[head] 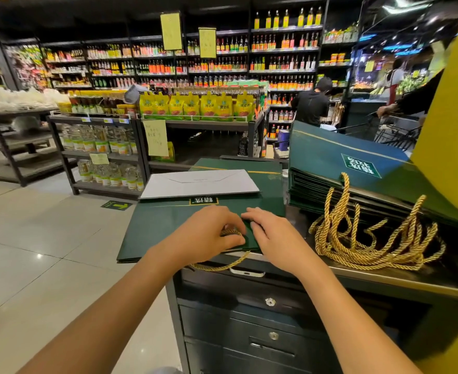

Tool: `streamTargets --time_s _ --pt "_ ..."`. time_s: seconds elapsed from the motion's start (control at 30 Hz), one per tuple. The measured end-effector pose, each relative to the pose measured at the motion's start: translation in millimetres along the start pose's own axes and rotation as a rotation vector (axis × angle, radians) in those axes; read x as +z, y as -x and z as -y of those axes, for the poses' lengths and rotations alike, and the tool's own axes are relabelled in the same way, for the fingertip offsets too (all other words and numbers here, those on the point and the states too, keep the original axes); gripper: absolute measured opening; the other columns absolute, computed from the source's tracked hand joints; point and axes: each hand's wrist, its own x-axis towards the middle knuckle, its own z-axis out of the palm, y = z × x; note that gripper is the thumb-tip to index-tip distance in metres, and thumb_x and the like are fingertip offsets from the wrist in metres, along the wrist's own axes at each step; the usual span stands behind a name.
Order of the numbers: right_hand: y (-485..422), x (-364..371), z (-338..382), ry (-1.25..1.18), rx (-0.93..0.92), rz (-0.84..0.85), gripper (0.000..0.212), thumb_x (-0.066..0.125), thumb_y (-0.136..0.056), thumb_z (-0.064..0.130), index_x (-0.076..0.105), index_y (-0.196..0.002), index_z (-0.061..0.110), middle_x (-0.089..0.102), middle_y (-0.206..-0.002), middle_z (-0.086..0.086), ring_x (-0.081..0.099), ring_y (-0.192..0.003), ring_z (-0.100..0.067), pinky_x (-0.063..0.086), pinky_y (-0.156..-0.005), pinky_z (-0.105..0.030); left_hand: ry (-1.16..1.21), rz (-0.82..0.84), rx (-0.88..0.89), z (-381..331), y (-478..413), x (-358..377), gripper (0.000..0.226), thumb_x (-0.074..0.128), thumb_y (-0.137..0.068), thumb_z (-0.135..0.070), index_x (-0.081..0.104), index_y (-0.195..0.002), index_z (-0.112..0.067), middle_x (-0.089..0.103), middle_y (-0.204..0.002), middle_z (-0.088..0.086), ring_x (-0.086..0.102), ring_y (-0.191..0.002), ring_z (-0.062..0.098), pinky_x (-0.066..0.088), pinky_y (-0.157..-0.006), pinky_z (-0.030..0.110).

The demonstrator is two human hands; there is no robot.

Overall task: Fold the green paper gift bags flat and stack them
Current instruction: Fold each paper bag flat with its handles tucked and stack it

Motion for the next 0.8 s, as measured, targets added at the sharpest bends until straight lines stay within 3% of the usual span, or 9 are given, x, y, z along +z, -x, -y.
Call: streamTargets --time_s 0.13,0.27,0.43,0.63,0.8 --pt "1 -1 2 0.005 0.011 -0.002 0.04 0.039 -0.109 0.015 0.052 -0.146 0.021 0.045 -0.156 0.003 0.037 -0.146 -0.016 0.018 -0.121 -0.027 -0.016 -0.005 -0.012 1 -2 1 0.006 0.059 -0.101 -0.03 0.066 -0.099 -0.031 0.06 -0.1 -0.006 0.055 -0.093 0.012 0.05 -0.089 0.037" --pt "2 -2 4 0.004 0.014 0.005 0.04 0.038 -0.109 0.016 0.052 -0.146 0.021 0.045 -0.156 0.003 0.038 -0.145 -0.017 0.021 -0.123 -0.031 0.043 -0.044 -0.05 2 -1 5 0.009 0.052 -0.104 -0.03 0.056 -0.097 -0.032 0.058 -0.103 -0.007 0.057 -0.095 0.012 0.052 -0.09 0.04" --pt "3 -3 6 0.001 0.026 0.005 0.039 0.039 -0.108 0.017 0.054 -0.144 0.021 0.05 -0.151 0.003 0.044 -0.14 -0.019 0.025 -0.12 -0.031 0.423 -0.156 -0.12 13 3 -4 0.011 0.048 -0.106 -0.027 0.056 -0.099 -0.028 0.063 -0.098 -0.003 0.065 -0.094 0.011 0.054 -0.09 0.033" --pt "3 -4 8 -0.012 0.04 0.011 0.039 0.039 -0.109 0.018 0.052 -0.145 0.021 0.05 -0.151 0.004 0.043 -0.141 -0.018 0.026 -0.121 -0.032 0.97 -0.39 -0.303 30 -1 -6 0.018 0.051 -0.106 -0.026 0.062 -0.106 -0.012 0.061 -0.089 0.004 0.066 -0.083 0.009 0.058 -0.097 0.047" --pt "3 -4 8 0.001 0.044 0.017 0.039 0.039 -0.109 0.019 0.052 -0.145 0.022 0.049 -0.152 0.005 0.043 -0.141 -0.017 0.025 -0.122 -0.032 0.766 -0.336 -0.289 29 5 -11 0.017 0.056 -0.103 -0.03 0.066 -0.103 -0.017 0.068 -0.089 0.002 0.069 -0.085 0.011 0.059 -0.093 0.036"
